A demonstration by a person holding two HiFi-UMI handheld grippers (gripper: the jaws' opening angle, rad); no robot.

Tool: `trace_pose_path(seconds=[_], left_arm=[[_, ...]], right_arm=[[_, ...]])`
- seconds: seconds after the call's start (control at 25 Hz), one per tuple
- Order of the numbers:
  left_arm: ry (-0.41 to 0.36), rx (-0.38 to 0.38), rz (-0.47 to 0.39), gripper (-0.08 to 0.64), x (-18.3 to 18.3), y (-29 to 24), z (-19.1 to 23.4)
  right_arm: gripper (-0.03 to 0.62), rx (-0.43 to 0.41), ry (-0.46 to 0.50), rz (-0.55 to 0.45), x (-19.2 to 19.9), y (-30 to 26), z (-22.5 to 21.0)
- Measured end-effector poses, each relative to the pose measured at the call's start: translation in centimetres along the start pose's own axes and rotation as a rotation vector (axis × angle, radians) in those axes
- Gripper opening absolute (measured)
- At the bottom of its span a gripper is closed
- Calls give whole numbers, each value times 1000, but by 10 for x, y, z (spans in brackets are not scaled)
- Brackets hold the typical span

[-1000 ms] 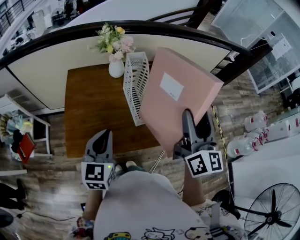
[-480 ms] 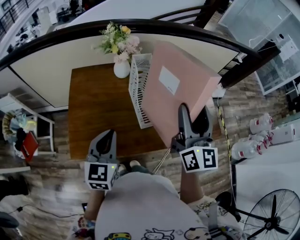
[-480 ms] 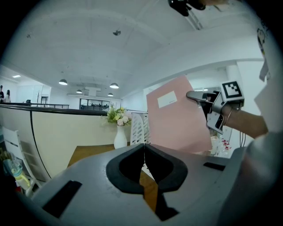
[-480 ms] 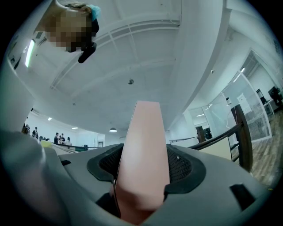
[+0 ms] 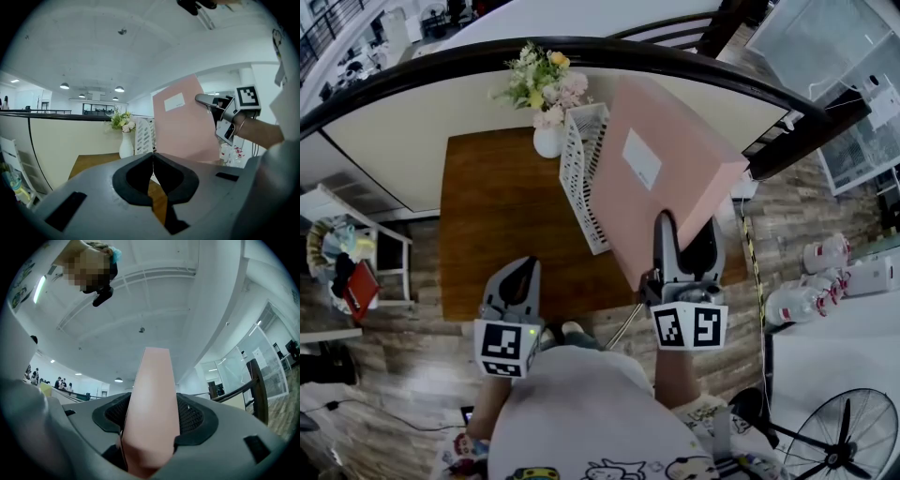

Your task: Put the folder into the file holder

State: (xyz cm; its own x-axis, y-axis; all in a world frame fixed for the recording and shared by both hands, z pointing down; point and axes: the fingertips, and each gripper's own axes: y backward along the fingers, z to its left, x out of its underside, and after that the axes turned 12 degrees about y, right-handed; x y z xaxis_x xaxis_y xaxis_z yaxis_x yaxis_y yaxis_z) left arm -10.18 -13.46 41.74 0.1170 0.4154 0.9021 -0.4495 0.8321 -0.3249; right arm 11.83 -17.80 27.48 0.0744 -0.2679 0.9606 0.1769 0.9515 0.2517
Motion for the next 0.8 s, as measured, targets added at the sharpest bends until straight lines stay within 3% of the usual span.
trace_pose_path(seconds=[0.32,0.8], left_arm=[[9,6,21,6,4,-8,2],[29,13,41,6,11,-15,-4]], right_arm=[[290,-55,65,-77,-12,-3,13],[290,-117,81,-131,-16,-13,17]])
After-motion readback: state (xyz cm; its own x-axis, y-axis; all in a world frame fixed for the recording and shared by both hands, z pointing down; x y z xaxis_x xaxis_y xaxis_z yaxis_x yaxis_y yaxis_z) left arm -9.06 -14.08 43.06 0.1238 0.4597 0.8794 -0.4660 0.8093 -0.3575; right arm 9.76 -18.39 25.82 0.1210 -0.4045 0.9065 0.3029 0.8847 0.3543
